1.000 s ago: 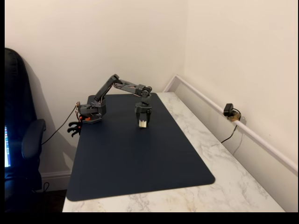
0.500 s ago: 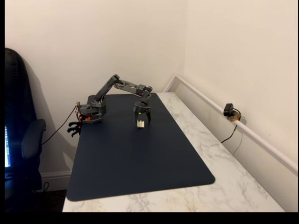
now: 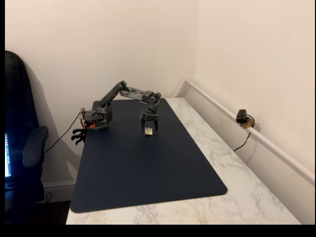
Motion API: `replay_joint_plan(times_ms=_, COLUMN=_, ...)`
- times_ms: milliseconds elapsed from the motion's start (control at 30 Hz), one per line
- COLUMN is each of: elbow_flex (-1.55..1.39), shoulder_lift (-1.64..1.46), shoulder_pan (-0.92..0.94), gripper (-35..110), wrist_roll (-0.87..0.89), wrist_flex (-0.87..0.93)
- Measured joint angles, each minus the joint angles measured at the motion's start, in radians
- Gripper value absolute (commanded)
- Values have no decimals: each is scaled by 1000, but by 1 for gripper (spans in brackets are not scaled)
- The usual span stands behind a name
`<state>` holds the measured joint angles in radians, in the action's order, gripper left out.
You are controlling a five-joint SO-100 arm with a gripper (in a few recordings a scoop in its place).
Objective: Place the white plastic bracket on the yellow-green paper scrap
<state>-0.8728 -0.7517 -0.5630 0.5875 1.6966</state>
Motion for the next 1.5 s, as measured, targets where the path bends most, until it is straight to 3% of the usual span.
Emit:
replay_joint_plan(times_ms=67, elbow_flex=0, shoulder_lift=0, shoulder_pan=0, gripper=8, wrist_roll=2, wrist_flex=0)
replay_joint_plan(times_ms=233, elbow_flex=-17, shoulder_lift=-2, shoulder_pan=11, gripper=0, wrist_roll=0, wrist_flex=-3)
replay_joint_plan(times_ms=500, elbow_flex=-18, shoulder_lift=-49, shoulder_pan=54, gripper=0, wrist_roll=-25, wrist_flex=-5)
replay_joint_plan(times_ms=867, elbow_flex=-107, shoulder_lift=-393, shoulder_pan=196, gripper=0, wrist_roll=-32, wrist_flex=-15)
replay_joint_plan(times_ms=1167, elbow_flex=-428, shoulder_lift=-488, shoulder_pan=428, gripper=0, wrist_roll=40, wrist_flex=-181)
replay_joint_plan(times_ms=1500, elbow_flex=-483, shoulder_lift=-443, shoulder_pan=557, gripper=0, wrist_roll=69, wrist_flex=-299)
